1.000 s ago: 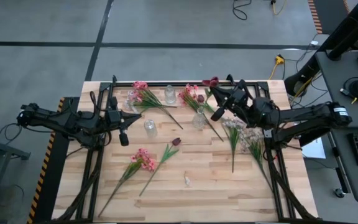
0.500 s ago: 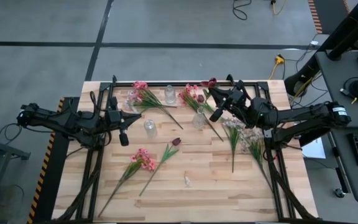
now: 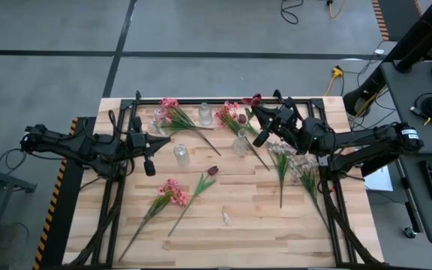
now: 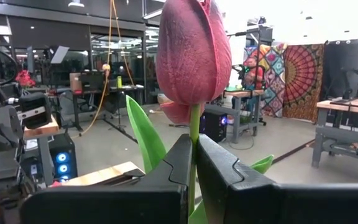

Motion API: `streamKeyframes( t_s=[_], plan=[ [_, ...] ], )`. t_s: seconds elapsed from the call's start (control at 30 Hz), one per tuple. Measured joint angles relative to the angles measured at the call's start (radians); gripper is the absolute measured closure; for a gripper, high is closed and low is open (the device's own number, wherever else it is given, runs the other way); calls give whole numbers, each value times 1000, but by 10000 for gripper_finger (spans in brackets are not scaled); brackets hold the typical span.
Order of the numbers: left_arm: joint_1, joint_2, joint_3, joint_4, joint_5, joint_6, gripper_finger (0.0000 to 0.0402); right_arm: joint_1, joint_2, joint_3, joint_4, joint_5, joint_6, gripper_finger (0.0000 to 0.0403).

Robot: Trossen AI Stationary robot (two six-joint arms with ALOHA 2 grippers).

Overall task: Sort flowers into vase by color
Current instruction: Put the bottom right red tulip into the bottom right transparent vase

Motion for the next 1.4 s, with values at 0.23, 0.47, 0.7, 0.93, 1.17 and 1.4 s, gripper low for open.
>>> streamKeyframes(
  t_s=[0.23,0.47,0.7,0.93,1.17,1.4],
  plan=[
    [0,0,0,0,0,0,402,0,0,0,-17,1,7,390],
    [0,0,0,0,0,0,402,0,0,0,-25,0,7,390],
    [0,0,0,0,0,0,402,0,0,0,-51,1,35,343],
    [0,0,0,1,0,0,402,0,0,0,-65,9,54,276],
    [0,0,0,1,0,0,402,0,-1,0,-97,36,78,230],
    [0,0,0,1,0,0,402,0,-2,0,-157,52,131,193]
  ],
)
